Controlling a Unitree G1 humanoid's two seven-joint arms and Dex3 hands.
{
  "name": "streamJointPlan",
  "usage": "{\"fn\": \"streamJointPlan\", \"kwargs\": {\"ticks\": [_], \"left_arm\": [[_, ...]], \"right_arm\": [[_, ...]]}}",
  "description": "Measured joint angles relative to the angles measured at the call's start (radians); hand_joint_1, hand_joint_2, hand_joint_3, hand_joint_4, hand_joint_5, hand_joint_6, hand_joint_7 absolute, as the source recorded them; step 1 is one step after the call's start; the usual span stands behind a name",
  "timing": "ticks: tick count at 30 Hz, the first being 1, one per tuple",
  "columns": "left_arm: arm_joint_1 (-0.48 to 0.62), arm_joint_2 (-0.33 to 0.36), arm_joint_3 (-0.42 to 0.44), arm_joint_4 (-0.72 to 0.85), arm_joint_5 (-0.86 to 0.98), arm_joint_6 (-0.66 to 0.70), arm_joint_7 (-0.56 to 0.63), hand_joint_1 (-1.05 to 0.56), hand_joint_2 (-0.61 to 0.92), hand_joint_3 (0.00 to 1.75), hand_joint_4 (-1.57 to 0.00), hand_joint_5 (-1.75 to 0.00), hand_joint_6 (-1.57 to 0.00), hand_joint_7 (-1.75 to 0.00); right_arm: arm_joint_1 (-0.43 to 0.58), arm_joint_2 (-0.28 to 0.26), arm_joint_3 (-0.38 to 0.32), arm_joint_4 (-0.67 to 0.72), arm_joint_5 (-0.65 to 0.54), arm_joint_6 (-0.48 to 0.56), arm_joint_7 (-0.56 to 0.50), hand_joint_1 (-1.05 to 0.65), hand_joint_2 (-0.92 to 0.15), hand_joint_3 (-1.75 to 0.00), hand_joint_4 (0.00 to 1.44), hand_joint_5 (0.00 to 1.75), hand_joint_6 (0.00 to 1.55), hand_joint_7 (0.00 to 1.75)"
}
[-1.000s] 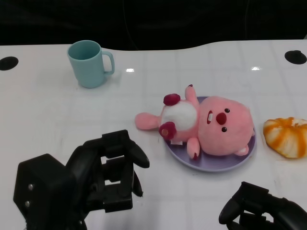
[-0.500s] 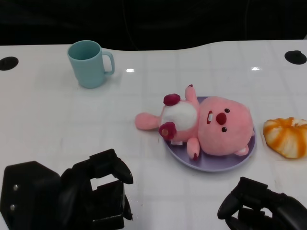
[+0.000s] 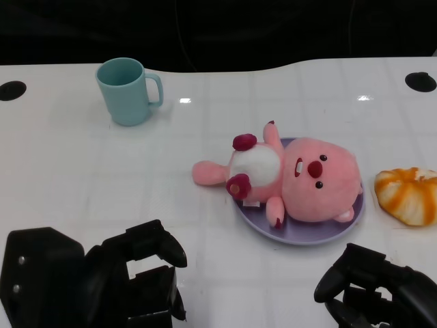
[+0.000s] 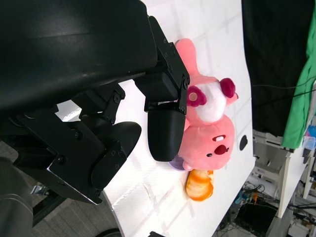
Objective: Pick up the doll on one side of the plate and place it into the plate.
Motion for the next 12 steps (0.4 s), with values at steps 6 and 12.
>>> {"fn": "streamJointPlan", "kwargs": {"ticks": [6, 12], "left_arm": [[-0.024, 0.002, -0.004, 0.044, -0.005, -0.007, -0.011, -0.03, 0.46, 1.39, -0.85, -1.75, -0.77, -1.62], [-0.031, 0.004, -0.004, 0.071, -0.009, -0.023, -0.028, -0.04, 0.47, 1.37, -0.87, -1.75, -0.79, -1.59]], "right_arm": [[-0.004, 0.0, -0.011, 0.017, 0.006, 0.0, 0.005, -0.22, -0.92, -0.52, 0.65, 1.75, 0.46, 1.66], [-0.008, 0.0, -0.013, 0.026, 0.007, 0.0, 0.006, -0.23, -0.92, -0.5, 0.65, 1.75, 0.46, 1.65]]}}
